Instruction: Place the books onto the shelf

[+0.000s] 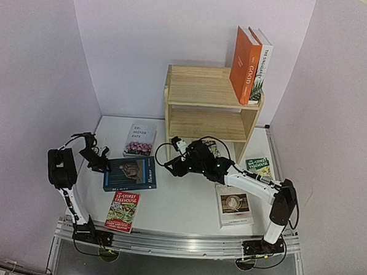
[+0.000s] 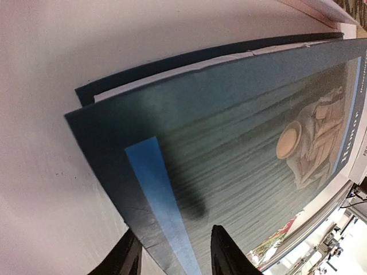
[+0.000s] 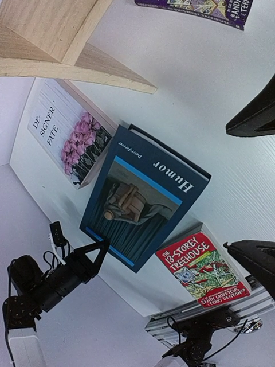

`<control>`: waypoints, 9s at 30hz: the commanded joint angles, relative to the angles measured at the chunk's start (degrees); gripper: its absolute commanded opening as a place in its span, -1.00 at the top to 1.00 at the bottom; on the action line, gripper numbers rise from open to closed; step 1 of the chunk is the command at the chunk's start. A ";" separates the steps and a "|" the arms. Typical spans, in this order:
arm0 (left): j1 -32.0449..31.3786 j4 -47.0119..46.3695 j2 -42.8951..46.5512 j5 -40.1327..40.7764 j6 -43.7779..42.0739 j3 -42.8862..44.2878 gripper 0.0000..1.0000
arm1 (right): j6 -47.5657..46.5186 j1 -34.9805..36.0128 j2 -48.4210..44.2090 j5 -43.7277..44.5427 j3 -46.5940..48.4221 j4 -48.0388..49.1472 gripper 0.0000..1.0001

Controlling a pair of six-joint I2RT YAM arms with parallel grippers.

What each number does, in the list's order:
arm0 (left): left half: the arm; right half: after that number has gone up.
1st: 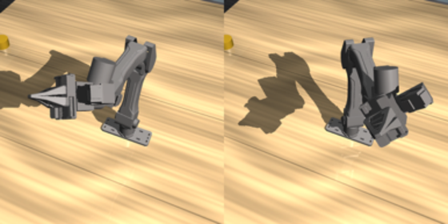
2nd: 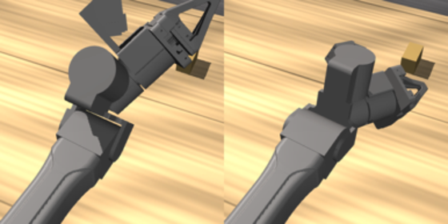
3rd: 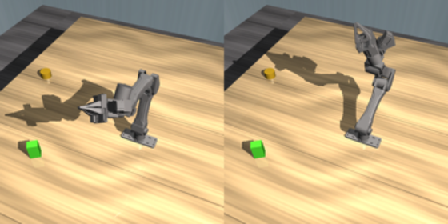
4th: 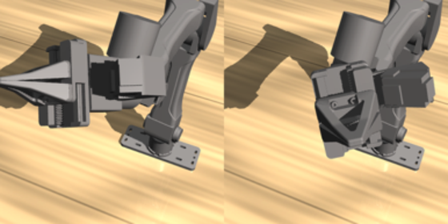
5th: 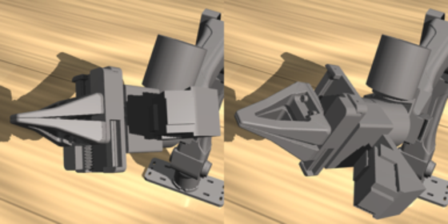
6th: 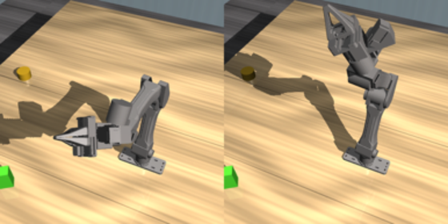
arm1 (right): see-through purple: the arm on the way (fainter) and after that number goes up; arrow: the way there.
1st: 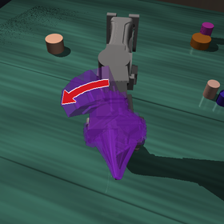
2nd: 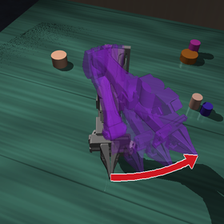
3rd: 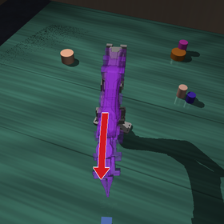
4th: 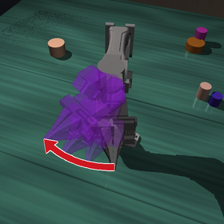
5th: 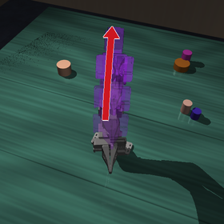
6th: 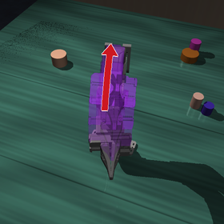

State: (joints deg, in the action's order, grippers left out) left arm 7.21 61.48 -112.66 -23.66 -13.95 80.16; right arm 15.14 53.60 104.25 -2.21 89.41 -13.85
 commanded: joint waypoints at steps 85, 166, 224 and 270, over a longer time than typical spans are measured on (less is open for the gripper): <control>-6.68 2.41 15.40 -29.58 21.46 -2.90 1.00 | -47.90 19.78 21.33 40.30 1.88 34.11 -0.94; -2.63 -17.02 48.25 -5.95 18.02 -16.32 -0.99 | -50.67 0.56 1.78 46.92 45.31 16.64 1.00; -2.89 -17.35 49.20 -11.07 18.52 -19.21 -0.99 | -32.99 -16.95 10.01 38.86 50.98 12.36 0.08; -2.91 -17.98 49.37 -12.68 19.05 -20.64 -0.99 | -39.02 -17.42 4.30 43.35 41.67 18.52 -0.03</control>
State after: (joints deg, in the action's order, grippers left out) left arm 4.45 44.91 -64.55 -34.92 4.60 60.13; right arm -23.75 36.62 111.82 39.28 132.84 3.06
